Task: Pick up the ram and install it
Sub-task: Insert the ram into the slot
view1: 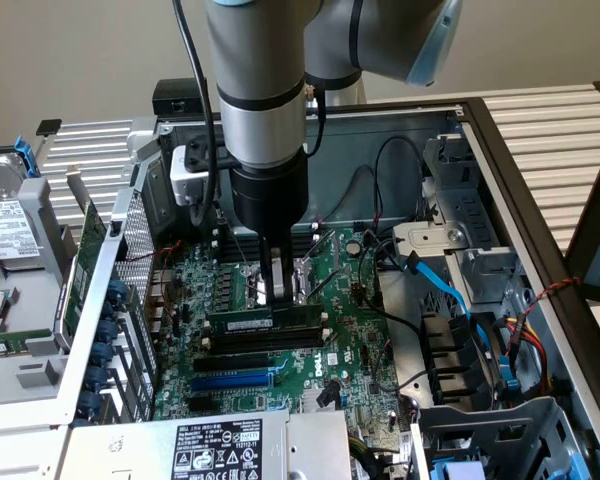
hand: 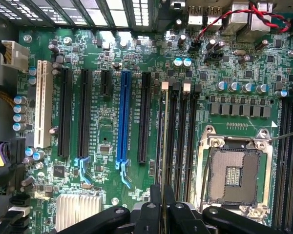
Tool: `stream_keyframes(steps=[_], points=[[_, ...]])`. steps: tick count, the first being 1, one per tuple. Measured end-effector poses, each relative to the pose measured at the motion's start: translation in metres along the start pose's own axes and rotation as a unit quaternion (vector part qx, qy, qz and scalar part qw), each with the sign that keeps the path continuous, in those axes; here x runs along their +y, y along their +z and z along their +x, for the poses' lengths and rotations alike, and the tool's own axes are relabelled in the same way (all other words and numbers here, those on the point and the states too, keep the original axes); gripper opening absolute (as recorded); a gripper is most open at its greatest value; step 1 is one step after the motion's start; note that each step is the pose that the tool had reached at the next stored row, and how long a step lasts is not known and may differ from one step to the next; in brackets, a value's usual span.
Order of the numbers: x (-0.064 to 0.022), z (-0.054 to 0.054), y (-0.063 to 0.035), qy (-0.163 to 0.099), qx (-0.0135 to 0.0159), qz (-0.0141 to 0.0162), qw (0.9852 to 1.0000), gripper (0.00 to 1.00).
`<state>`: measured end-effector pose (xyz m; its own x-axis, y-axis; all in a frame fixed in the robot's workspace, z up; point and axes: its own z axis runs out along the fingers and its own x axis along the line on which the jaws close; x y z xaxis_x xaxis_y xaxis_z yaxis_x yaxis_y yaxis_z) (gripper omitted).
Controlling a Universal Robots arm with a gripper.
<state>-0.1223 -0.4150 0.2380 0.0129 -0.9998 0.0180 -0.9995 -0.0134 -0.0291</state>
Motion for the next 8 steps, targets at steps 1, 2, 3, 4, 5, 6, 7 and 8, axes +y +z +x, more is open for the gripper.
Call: stream_keyframes(steps=[1, 2, 3, 4, 5, 6, 7, 8], points=[[0.0000, 0.0000, 0.0002, 0.000, 0.0000, 0.0000, 1.0000, 0.14], [0.0001, 0.0000, 0.0004, 0.001, -0.0001, 0.0000, 1.0000, 0.14], [0.0001, 0.0000, 0.0006, 0.001, -0.0001, 0.0000, 1.0000, 0.14], [0.0002, 0.0000, 0.0009, 0.002, -0.0001, 0.0001, 1.0000, 0.14], [0.0002, 0.0000, 0.0011, 0.002, -0.0001, 0.0000, 1.0000, 0.14], [0.0003, 0.0000, 0.0013, 0.003, -0.0002, 0.0000, 1.0000, 0.14], [0.0004, 0.0000, 0.0015, 0.004, -0.0002, 0.0000, 1.0000, 0.14], [0.0006, -0.0001, 0.0018, 0.005, -0.0003, 0.0000, 1.0000, 0.14]])
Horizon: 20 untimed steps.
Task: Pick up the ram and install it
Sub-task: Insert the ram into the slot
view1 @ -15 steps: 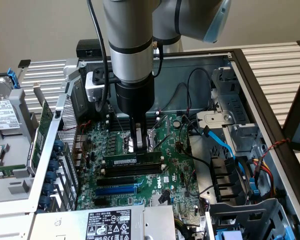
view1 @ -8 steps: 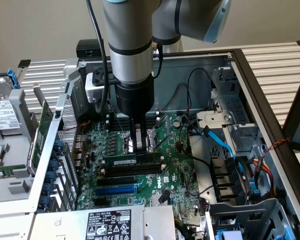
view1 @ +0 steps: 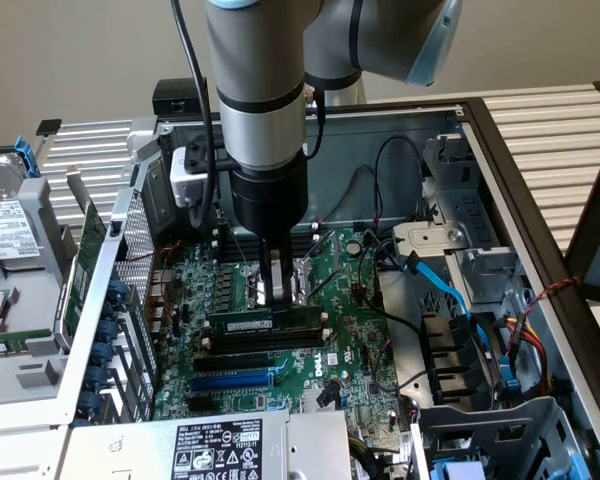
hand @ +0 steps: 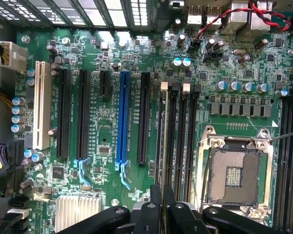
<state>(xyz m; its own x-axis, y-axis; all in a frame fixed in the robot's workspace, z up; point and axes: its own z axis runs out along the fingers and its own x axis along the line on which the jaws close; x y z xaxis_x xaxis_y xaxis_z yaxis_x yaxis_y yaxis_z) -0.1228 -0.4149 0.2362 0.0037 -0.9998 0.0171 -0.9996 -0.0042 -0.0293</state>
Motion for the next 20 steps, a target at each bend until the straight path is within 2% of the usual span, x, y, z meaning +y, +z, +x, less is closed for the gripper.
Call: stream_keyframes(steps=[20], points=[[0.0007, -0.0005, 0.0042, 0.001, 0.0001, -0.0001, 1.0000, 0.14]])
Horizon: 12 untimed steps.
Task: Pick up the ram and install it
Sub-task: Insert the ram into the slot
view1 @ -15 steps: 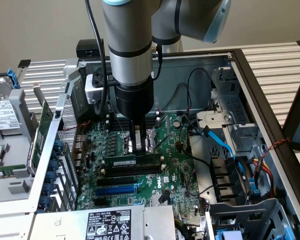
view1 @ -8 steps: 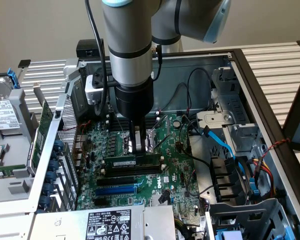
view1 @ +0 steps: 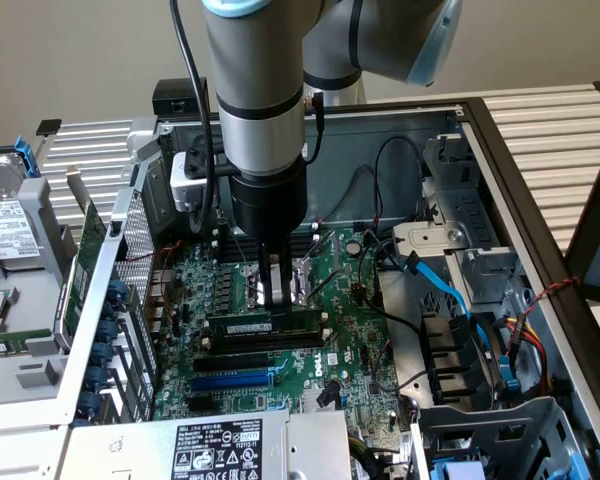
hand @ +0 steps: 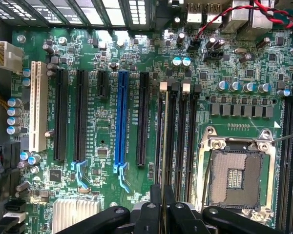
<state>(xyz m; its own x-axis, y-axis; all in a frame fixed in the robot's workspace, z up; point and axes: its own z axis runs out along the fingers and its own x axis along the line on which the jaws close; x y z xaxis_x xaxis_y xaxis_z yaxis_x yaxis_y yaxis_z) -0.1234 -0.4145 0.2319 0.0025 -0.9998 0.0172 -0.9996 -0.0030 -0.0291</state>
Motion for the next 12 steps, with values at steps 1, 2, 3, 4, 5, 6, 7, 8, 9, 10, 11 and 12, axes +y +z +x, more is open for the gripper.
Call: stream_keyframes(steps=[1, 2, 3, 4, 5, 6, 7, 8, 9, 10, 11, 12], points=[[0.0000, 0.0000, 0.0002, 0.000, -0.0001, 0.0001, 1.0000, 0.14], [0.0000, 0.0000, 0.0003, 0.000, -0.0001, 0.0001, 1.0000, 0.14], [0.0000, 0.0000, 0.0003, 0.000, -0.0001, 0.0000, 1.0000, 0.14], [0.0000, 0.0000, 0.0007, 0.000, -0.0002, 0.0001, 1.0000, 0.14], [0.0000, -0.0001, 0.0010, 0.000, -0.0003, 0.0001, 1.0000, 0.14], [0.0000, -0.0001, 0.0013, 0.001, -0.0003, 0.0002, 1.0000, 0.14], [0.0000, 0.0000, 0.0016, 0.001, -0.0002, 0.0001, 1.0000, 0.14], [0.0001, 0.0000, 0.0018, 0.001, -0.0001, 0.0000, 1.0000, 0.14], [0.0001, 0.0000, 0.0018, 0.001, 0.0000, -0.0001, 1.0000, 0.14], [0.0001, 0.0000, 0.0020, 0.001, -0.0001, 0.0000, 1.0000, 0.14], [0.0001, 0.0000, 0.0021, 0.001, -0.0001, 0.0000, 1.0000, 0.14], [0.0000, -0.0001, 0.0022, 0.001, -0.0001, 0.0000, 1.0000, 0.14]])
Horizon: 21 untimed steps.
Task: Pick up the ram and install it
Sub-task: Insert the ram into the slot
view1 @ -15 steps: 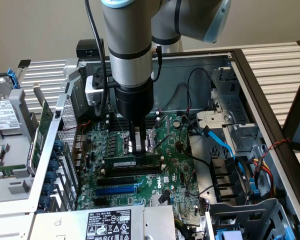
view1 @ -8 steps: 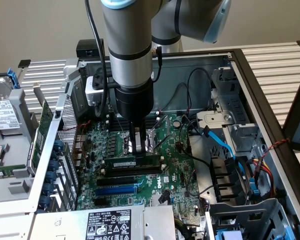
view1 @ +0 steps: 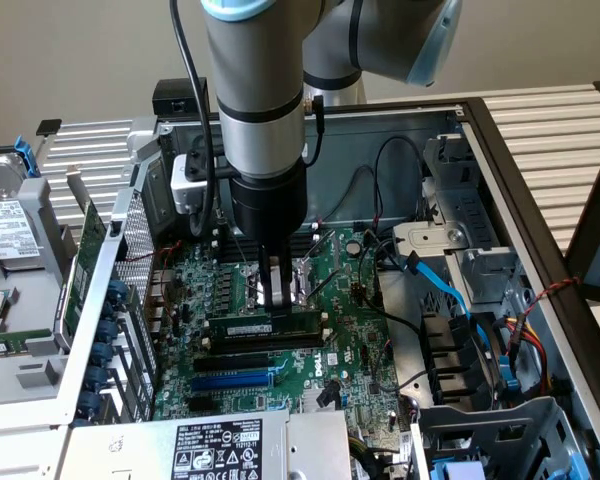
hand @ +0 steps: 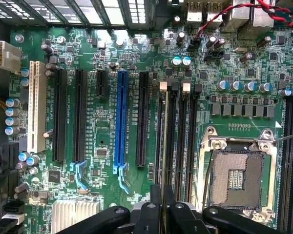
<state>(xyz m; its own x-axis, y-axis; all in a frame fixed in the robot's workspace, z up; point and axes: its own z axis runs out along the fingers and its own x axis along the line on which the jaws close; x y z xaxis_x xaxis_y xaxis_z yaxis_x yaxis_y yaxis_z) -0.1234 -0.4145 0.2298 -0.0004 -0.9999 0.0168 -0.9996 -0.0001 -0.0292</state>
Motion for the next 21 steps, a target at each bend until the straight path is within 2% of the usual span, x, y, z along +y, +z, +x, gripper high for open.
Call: stream_keyframes(steps=[21], points=[[0.0001, 0.0004, 0.0035, 0.001, 0.0000, 0.0000, 1.0000, 0.14]])
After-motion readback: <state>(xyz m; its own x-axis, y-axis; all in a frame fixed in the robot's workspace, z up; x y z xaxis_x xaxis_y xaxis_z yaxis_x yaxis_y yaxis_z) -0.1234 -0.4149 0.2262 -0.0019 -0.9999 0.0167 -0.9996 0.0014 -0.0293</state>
